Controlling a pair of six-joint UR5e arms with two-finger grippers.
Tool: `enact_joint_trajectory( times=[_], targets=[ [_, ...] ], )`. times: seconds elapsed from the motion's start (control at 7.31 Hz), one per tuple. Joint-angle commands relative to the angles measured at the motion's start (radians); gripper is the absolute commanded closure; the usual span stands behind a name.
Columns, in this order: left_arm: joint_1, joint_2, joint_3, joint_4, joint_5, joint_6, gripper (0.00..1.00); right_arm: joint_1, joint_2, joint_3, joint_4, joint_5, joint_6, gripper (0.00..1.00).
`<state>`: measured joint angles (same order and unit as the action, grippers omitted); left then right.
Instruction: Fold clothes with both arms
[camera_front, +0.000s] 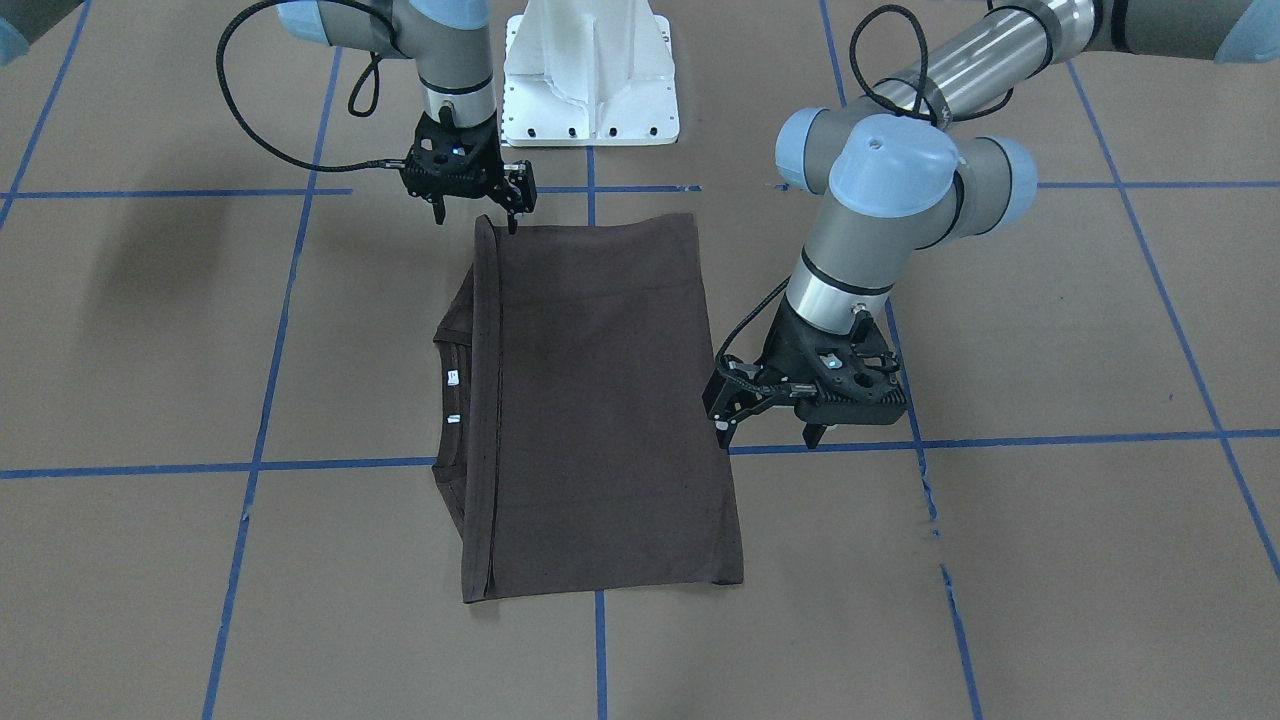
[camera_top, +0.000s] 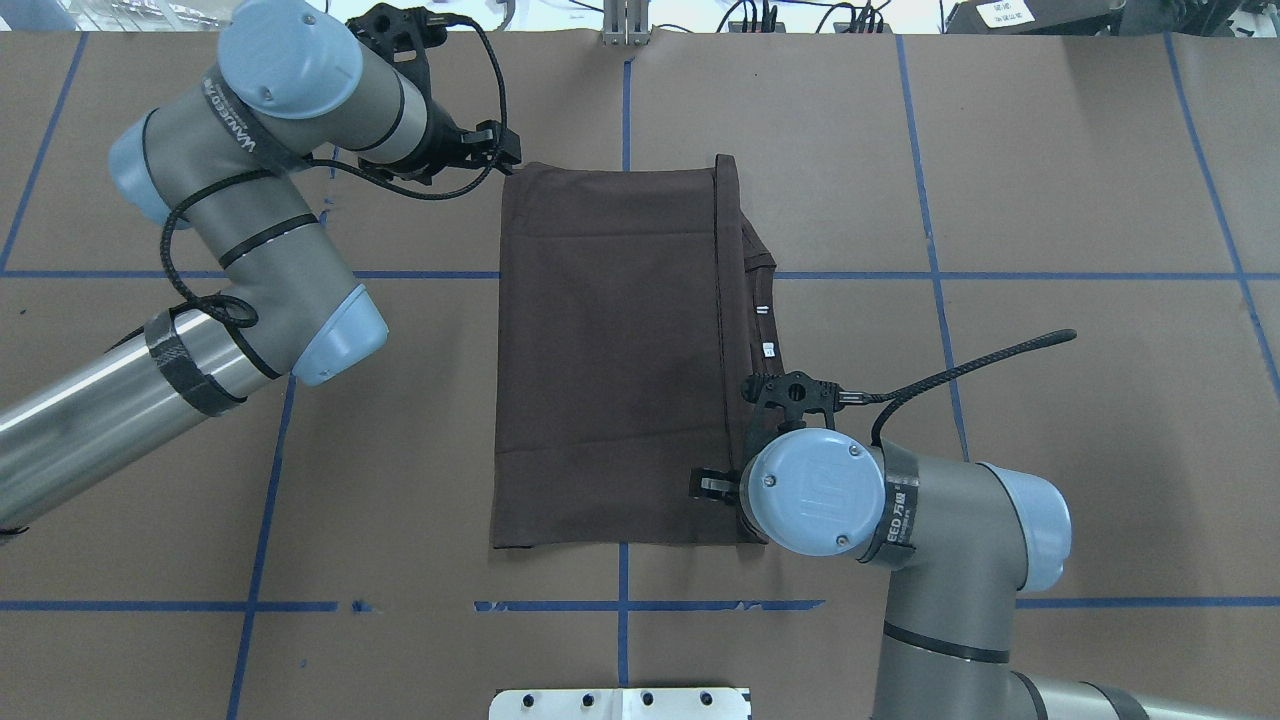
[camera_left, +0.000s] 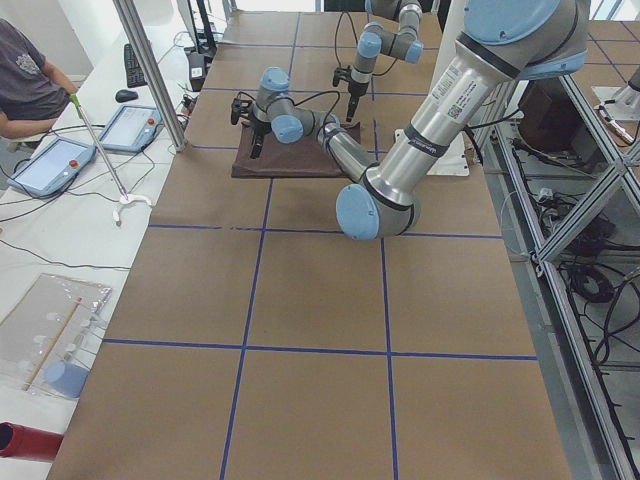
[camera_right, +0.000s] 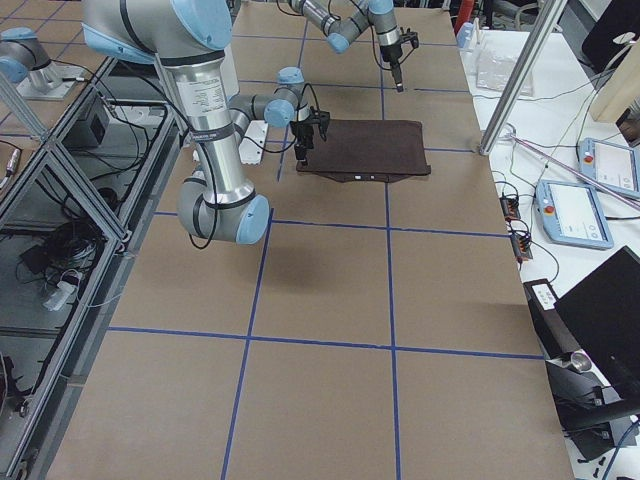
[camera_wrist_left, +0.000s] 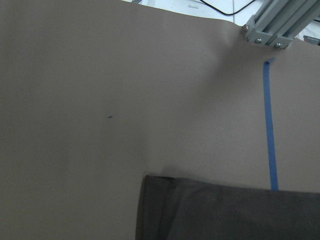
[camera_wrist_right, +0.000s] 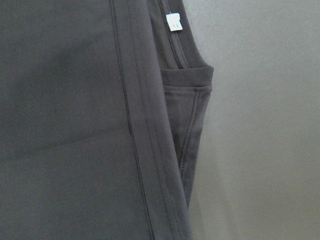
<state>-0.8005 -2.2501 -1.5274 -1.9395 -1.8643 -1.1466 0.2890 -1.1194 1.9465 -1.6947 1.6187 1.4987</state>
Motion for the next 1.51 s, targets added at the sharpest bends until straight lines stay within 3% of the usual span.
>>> enact_joint_trajectory(
  times=[0.0,0.55,1.37],
  targets=[
    [0.0,0.02,-0.03,0.01,-0.013,0.004,0.0,0.031,0.01,-0.034,-0.014,0.154,-0.095,0.0],
    [-0.002,0.021,-0.03,0.005,-0.013,0.004,0.0,0.045,0.01,-0.096,-0.007,0.176,-0.133,0.0],
    [-0.002,0.024,-0.03,-0.001,-0.015,0.002,0.0,0.044,0.01,-0.107,-0.011,0.228,-0.133,0.0]
  ],
)
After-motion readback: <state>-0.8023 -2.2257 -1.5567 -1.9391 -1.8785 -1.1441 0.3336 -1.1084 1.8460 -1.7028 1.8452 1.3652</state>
